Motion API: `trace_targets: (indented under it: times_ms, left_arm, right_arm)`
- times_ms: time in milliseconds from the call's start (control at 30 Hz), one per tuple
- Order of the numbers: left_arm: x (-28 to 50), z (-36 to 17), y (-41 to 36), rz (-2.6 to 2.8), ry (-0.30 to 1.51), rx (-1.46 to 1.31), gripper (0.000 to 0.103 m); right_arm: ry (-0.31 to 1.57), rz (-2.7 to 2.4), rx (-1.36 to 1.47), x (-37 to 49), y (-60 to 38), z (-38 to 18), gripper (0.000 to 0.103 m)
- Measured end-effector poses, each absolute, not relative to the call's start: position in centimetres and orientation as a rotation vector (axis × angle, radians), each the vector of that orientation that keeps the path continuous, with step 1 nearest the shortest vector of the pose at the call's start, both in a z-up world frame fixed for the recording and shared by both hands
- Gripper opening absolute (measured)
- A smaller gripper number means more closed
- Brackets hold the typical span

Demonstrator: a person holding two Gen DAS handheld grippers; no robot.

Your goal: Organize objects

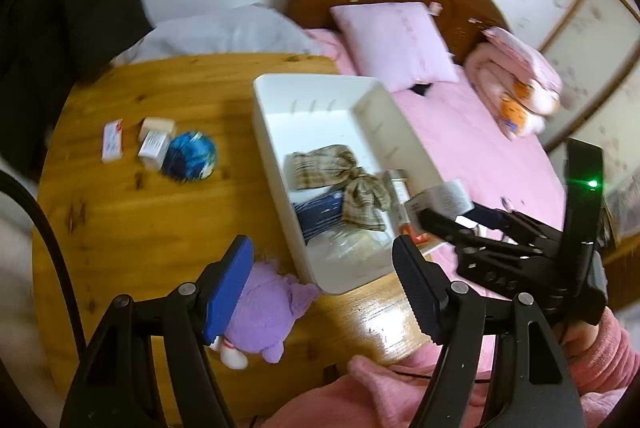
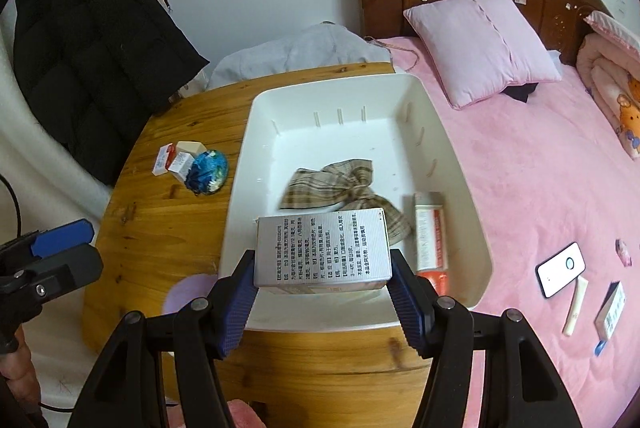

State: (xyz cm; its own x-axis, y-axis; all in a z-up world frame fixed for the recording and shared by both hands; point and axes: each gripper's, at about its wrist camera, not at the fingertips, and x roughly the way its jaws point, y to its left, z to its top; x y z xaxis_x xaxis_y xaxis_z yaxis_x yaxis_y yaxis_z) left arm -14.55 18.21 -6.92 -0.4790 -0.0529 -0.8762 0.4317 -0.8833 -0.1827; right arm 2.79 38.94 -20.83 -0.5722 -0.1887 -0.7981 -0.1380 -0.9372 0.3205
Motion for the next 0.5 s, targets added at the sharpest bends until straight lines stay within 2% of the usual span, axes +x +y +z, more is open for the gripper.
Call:
trace_targets:
  times_ms: [133, 500]
  left_arm:
    - [-14.1, -7.8, 17.5, -2.312, 0.621, 1.391, 0.075]
    - [-12.1, -7.9, 16.0, -2.058, 0.629, 1.256, 0.076]
  right_arm:
    - [-0.549, -2.666, 1.459, 2.1, 40.8, -21.8, 0.063]
    - [-0.542, -2.555, 1.519, 0.1, 43.2, -24.0, 0.064]
